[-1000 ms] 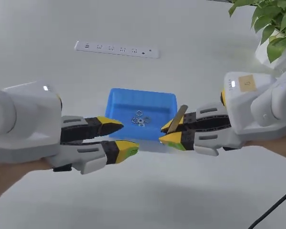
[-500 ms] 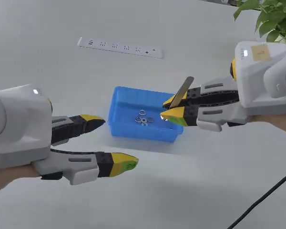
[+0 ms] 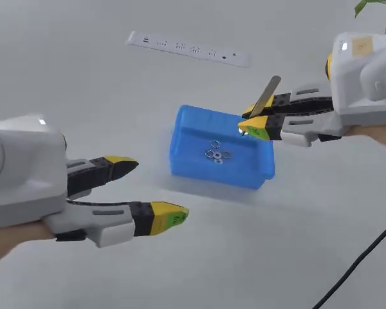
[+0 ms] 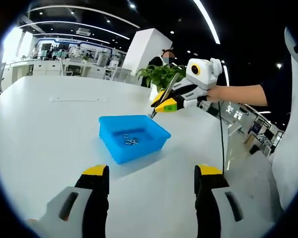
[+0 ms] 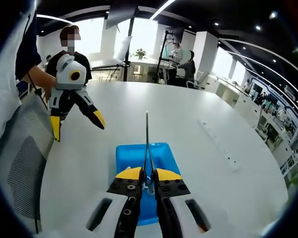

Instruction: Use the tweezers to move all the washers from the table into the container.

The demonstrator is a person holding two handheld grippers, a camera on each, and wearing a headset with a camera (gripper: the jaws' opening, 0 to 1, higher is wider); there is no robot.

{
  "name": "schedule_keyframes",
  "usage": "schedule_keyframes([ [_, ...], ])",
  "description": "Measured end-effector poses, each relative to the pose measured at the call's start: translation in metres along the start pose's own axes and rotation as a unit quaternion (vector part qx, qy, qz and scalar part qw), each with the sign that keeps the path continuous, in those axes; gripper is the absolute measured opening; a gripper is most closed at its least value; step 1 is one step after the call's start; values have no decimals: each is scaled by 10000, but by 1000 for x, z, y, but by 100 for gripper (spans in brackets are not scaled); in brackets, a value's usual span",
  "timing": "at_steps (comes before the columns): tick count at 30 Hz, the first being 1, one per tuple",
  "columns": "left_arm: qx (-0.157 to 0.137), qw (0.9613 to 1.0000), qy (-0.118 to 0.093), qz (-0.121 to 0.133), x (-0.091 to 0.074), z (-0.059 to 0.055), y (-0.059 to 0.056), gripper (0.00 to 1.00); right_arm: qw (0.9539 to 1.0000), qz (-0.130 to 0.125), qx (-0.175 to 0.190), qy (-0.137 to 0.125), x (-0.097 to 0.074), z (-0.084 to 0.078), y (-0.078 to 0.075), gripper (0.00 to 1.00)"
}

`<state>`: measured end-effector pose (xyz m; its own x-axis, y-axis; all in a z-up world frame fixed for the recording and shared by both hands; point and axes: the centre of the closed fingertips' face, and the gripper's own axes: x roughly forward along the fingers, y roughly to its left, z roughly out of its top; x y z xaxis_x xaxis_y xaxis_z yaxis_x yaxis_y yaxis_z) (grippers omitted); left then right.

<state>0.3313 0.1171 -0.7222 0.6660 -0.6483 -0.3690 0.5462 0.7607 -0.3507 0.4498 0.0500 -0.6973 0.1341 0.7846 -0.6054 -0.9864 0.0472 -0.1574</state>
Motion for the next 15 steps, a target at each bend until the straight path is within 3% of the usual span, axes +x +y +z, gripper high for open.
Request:
schedule_keyframes([
  [10, -42, 9999, -5, 110, 0, 3, 8, 75, 9995, 81, 138, 261, 25, -34, -12, 10],
  [15, -70, 9998, 79, 145, 1, -3, 10, 74, 9994, 79, 170, 289, 35, -44, -13, 10],
])
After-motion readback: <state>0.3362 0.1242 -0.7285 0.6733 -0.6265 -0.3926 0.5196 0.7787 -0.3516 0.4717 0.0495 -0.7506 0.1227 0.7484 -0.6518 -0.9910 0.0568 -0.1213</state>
